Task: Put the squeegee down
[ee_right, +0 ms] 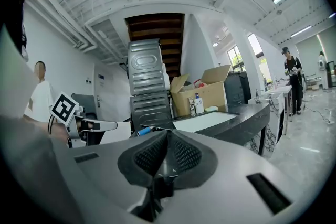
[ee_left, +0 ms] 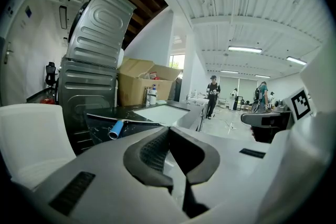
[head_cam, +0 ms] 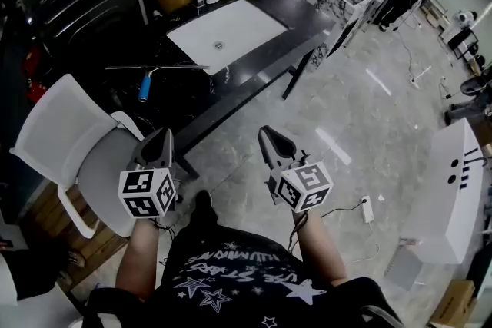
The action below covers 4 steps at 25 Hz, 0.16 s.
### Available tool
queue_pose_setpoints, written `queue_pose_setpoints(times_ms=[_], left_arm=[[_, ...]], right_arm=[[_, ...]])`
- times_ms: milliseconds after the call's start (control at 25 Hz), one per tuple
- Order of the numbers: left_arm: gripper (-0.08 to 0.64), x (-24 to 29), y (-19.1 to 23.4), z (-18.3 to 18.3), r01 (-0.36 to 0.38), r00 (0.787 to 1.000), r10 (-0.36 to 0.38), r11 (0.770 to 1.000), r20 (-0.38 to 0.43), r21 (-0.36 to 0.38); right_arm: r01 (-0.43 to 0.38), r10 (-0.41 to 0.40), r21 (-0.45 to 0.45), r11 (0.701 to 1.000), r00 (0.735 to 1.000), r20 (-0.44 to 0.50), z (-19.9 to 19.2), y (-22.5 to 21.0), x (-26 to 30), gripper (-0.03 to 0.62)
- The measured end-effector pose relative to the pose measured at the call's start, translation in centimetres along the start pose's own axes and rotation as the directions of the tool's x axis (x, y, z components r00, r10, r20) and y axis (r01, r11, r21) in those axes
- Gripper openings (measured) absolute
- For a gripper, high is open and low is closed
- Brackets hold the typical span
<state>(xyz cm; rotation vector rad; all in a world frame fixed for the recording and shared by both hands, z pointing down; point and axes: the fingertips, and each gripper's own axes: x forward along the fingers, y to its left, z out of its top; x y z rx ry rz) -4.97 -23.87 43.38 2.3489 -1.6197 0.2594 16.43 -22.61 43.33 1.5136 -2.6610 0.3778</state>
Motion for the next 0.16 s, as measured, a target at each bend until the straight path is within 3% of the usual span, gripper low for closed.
queue_pose_setpoints(times_ms=[160], left_arm=[[0.020,-1.4,-0.4,-1.4,0.005,1.000,-0.005,1.000,0.006,0.002]], right_arm=[[-0.010,0.010,-0.005,1.000,1.000,0.005,-1.0,1.1,-0.8,0.055]])
